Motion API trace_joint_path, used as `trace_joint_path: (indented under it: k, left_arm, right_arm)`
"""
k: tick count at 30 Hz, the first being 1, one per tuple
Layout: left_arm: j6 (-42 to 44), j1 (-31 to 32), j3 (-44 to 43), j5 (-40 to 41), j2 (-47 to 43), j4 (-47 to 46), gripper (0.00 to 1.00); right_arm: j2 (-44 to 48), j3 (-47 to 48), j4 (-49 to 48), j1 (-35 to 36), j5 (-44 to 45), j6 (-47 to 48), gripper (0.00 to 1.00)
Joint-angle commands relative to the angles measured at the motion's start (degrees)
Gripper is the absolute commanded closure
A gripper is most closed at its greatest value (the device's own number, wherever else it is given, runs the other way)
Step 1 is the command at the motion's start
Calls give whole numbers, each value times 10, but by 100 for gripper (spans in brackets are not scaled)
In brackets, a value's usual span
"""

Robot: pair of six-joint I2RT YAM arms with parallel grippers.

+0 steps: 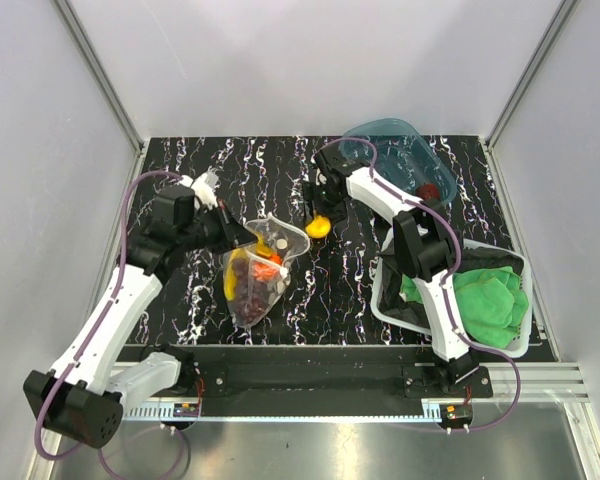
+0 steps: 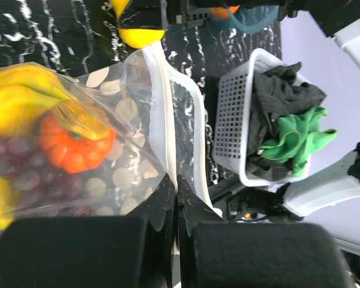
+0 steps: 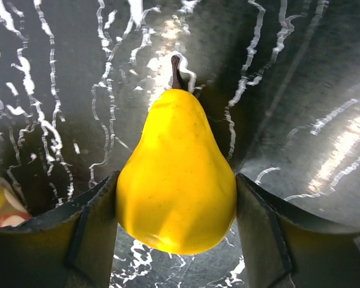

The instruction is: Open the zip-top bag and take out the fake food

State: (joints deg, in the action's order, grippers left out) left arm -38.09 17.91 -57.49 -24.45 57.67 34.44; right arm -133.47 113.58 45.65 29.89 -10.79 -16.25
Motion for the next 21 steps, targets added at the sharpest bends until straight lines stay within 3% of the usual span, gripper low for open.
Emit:
trace_joint_path:
  k: [1,6,12,15,21]
  left_arm:
    - [-35,1,-60,-60,30,-97,100]
    - [-55,10,-80,-90,56,-126,100]
    - [-73,12,-22,-99,49,-169,100]
    - [-50,13,6,-91,35,-152,100]
    - [-3,12,77,-63,10,-114,100]
  right_arm:
    - [72,-6,4,-5,59,-1,57]
    - [138,11,33,-50,146,-7,59]
    - [167,29,55,-115,246,17,58]
    - [161,38,61,-142,283,33,53]
    - [107,83,64,-204,299,60,34]
